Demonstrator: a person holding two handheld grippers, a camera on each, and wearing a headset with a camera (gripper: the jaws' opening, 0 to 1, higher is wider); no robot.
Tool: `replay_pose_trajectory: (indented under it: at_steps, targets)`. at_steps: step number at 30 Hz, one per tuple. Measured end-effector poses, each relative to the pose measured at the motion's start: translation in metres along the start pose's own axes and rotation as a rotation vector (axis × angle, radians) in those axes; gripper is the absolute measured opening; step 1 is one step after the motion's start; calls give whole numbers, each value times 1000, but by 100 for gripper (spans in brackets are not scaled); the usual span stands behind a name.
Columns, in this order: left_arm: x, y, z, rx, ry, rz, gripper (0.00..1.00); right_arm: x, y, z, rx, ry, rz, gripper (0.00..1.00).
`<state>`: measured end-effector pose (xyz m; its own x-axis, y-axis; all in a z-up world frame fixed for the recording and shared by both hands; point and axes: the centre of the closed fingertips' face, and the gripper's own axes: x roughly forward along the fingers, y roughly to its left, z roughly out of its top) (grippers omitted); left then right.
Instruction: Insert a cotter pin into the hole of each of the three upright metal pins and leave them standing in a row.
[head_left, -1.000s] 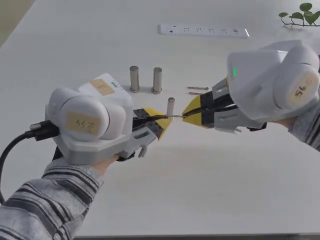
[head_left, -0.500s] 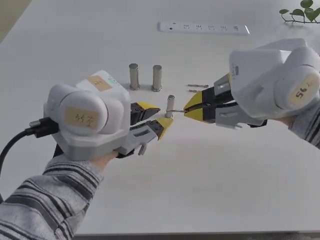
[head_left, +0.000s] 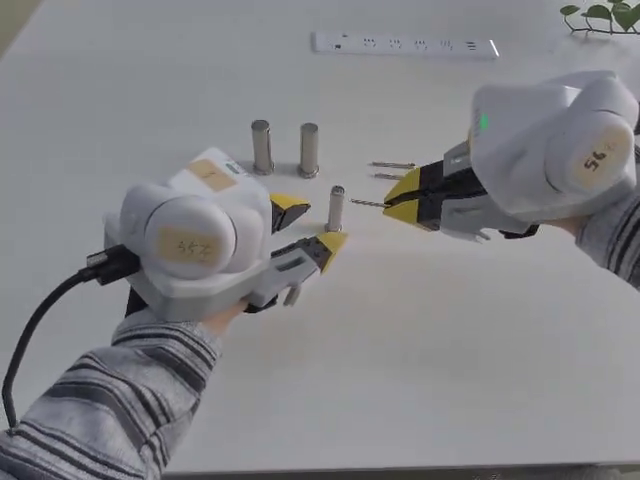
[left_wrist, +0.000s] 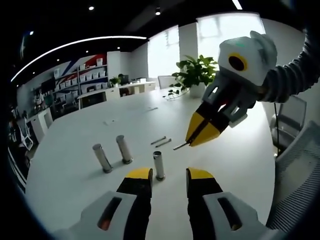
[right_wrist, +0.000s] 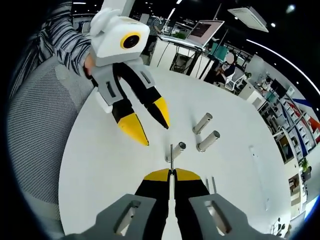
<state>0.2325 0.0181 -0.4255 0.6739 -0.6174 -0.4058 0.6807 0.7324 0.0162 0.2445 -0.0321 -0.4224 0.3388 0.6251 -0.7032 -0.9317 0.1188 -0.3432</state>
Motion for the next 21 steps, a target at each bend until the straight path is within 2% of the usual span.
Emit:
replay_pose_trajectory:
  at_steps: [7,8,11,13,21]
  targets:
    - [9,8,-4,-69,-1,29,23,6,-5,-8,22,7,-3,0]
    - [12,9,-6,-73,1,32,22,10,-10,-9,27,1,-2,0]
    - [18,11,-9,-72,11,37,22,15,-13,-11,30,-1,0,0]
    - [23,11,-11,-52,27,40,22,17,-14,-10,31,-6,3,0]
    - [43,13,-14,-81,38,43,21,23,-11,-11,32,-8,21,0]
